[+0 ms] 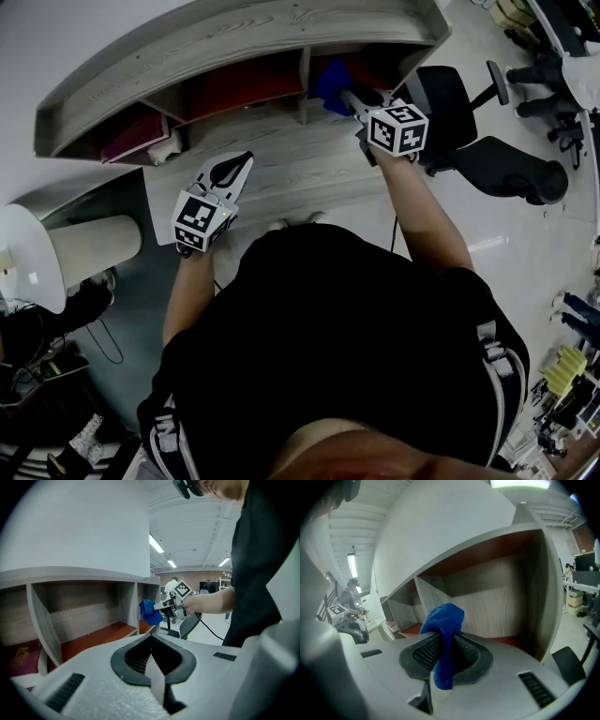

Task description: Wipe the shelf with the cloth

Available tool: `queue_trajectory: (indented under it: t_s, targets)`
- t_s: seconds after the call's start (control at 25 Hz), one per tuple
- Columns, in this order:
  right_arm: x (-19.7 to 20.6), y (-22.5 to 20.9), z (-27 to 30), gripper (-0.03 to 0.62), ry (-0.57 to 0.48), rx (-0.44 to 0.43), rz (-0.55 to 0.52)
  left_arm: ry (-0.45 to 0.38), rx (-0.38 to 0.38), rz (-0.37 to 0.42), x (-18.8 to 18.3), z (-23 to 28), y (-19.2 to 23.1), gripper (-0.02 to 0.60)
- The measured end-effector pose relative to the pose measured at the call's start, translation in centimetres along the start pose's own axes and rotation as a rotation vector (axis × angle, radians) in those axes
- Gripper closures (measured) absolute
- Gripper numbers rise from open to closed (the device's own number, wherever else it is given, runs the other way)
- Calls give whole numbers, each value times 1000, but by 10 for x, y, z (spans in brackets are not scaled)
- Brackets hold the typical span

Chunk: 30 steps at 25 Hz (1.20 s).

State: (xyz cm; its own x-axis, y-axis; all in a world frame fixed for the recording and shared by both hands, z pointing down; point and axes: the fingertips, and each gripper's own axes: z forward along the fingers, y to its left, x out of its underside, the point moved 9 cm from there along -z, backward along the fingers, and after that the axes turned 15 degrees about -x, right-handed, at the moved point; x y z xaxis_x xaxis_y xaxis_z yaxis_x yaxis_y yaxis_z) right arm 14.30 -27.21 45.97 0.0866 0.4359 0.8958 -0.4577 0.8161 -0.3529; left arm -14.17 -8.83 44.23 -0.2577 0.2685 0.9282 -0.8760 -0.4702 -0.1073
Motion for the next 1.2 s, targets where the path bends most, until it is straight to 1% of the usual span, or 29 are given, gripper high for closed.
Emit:
queue_trajectory:
  t_s: [0.2, 0.52, 0.64, 0.76, 0.92, 1.2]
  targets:
    - [7, -14, 24, 537, 56, 22, -26, 19, -20, -18, 8, -5, 6, 565]
    - [20, -41, 56, 537, 128, 44, 4, 49, -53, -37, 16, -14, 14, 565]
    - [26, -47, 69, 537, 166, 48, 7, 45, -63, -48, 19, -21, 16, 565]
    - [31, -49, 84, 537, 197, 46, 10, 62, -77, -59, 24, -27, 22, 565]
    - [30, -53, 99, 537, 252, 57, -16, 73, -92, -82, 30, -32, 24, 565]
    - [33, -65, 115, 537, 350, 76, -7, 80, -100, -89, 34, -37, 24, 565]
